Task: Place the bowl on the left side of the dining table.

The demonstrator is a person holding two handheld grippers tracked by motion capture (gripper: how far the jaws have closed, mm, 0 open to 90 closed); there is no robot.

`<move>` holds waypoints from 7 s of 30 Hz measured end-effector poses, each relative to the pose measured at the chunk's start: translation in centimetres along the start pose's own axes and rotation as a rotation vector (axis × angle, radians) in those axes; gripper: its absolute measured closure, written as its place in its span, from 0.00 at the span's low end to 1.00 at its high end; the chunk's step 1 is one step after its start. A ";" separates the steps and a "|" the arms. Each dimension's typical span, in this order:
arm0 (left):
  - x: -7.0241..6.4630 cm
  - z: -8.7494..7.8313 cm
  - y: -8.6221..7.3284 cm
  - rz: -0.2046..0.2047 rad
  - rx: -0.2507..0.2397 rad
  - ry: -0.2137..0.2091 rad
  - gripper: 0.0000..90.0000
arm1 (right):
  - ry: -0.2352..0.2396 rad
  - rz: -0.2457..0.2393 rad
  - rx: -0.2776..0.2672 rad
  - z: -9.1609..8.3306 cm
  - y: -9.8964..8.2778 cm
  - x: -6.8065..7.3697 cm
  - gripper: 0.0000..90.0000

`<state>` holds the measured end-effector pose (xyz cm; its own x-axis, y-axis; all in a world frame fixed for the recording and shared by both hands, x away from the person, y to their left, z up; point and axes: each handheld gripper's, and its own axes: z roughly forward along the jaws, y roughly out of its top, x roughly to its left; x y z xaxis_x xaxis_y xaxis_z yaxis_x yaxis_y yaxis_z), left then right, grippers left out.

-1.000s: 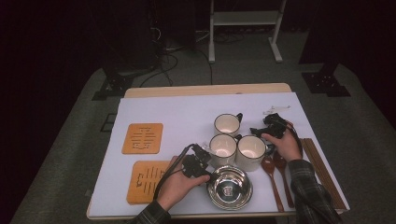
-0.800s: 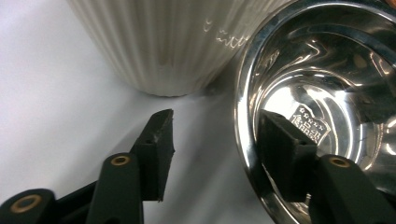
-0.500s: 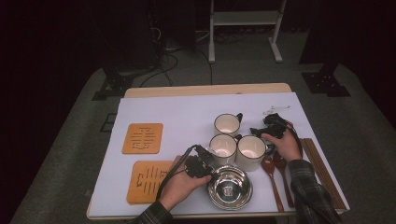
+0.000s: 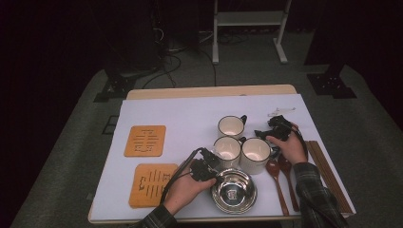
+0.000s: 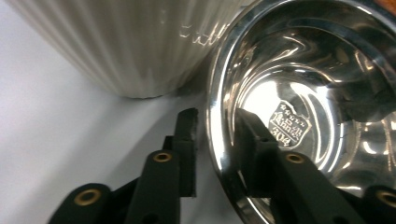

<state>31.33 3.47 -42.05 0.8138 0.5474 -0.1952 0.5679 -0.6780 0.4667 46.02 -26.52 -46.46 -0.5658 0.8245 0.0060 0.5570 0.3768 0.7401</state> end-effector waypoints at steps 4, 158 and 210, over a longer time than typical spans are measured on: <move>0.1 0.0 0.0 -0.017 -0.003 -0.012 0.83 | 0.000 0.000 0.000 0.0 0.0 0.0 0.21; 7.9 -10.2 -2.7 -0.230 -0.090 0.039 0.93 | 0.001 0.001 0.000 0.0 0.0 0.0 0.21; 13.3 -11.4 -0.7 -0.315 -0.129 0.069 0.93 | 0.001 0.000 0.000 0.0 0.0 0.0 0.21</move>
<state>40.35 16.83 -35.20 0.5883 0.7547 -0.2905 0.7661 -0.4052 0.4988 46.03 -26.53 -46.47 -0.5663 0.8242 0.0064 0.5567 0.3768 0.7404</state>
